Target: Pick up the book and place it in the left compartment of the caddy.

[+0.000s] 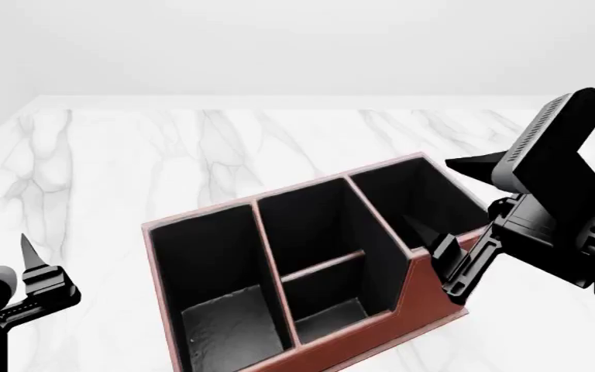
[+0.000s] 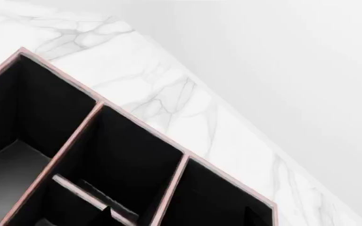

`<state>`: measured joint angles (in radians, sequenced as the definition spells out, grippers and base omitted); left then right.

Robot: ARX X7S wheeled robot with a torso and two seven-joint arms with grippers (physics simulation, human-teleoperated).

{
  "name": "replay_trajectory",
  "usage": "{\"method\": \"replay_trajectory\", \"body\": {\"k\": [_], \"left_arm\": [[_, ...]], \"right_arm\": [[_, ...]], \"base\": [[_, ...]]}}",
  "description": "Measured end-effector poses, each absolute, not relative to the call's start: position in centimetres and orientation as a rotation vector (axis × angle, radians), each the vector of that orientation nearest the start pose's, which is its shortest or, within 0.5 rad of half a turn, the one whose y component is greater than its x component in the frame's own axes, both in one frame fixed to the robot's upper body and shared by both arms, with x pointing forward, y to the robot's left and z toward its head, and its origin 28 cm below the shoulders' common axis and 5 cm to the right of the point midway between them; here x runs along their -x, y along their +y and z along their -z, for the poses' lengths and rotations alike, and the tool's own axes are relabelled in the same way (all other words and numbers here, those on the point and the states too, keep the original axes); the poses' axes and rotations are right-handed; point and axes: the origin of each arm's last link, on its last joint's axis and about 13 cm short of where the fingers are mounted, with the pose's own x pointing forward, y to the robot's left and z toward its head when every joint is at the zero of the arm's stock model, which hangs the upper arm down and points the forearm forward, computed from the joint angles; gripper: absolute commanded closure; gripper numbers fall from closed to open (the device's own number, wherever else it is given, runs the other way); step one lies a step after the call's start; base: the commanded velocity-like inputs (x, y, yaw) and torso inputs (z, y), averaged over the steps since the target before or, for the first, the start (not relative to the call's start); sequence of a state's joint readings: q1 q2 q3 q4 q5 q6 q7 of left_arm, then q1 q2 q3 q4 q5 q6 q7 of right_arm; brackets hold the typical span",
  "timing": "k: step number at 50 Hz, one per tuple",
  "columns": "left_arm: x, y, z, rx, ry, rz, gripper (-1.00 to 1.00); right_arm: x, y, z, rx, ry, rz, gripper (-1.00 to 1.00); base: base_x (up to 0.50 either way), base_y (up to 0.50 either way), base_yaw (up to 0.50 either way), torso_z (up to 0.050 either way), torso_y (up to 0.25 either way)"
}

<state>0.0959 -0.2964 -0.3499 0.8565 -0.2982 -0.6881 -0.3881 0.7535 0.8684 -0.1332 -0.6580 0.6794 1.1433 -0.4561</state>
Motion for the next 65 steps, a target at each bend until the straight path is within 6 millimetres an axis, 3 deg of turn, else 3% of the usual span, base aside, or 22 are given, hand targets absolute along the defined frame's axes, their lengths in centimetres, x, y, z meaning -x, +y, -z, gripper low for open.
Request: {"method": "replay_trajectory", "body": {"k": [12,30,65], "left_arm": [[-15.6,28.8,-14.3,-0.094,-0.144,-0.493,-1.00],[-15.7,28.9,-14.3,-0.098,-0.137,-0.494,-1.00],[-15.9,29.0,-14.3,-0.101,-0.133,-0.501,-1.00]], "right_arm": [[-22.1,-20.9,-25.4,0.638,0.241,-0.758,-1.00],[-18.7,-20.6,-25.3,0.732,0.361,-0.856,-1.00],[-15.9,-19.9,-23.5,0.797,0.567,-0.945,-1.00]], "base": [[0.00,0.00,0.00,0.000,0.000],[0.00,0.00,0.00,0.000,0.000],[0.00,0.00,0.00,0.000,0.000]]}}
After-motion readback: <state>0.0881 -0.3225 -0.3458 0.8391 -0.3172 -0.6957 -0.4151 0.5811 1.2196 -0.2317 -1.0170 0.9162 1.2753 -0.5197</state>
